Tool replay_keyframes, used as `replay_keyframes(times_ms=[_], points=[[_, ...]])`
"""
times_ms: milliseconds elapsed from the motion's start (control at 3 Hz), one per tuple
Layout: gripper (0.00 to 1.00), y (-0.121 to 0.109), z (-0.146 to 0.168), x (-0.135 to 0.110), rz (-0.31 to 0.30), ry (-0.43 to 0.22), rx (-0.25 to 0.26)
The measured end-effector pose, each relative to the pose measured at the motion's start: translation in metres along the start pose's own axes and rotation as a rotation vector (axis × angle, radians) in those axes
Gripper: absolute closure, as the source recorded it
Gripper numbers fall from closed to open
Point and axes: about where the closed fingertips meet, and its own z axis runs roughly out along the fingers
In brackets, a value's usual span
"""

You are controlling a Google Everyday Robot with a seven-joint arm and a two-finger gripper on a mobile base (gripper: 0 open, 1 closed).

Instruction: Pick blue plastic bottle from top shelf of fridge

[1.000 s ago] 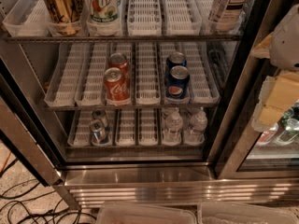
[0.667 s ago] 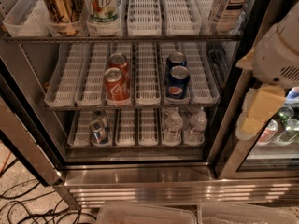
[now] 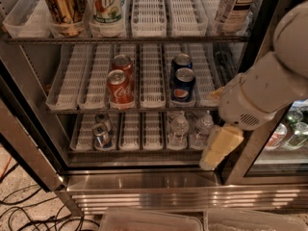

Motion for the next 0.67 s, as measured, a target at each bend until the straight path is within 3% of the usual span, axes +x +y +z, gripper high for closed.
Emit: replay_keyframes(times_ms=[667], points=[[0.0, 0.051, 0.077, -0.034, 0.031, -0.275, 0.005]])
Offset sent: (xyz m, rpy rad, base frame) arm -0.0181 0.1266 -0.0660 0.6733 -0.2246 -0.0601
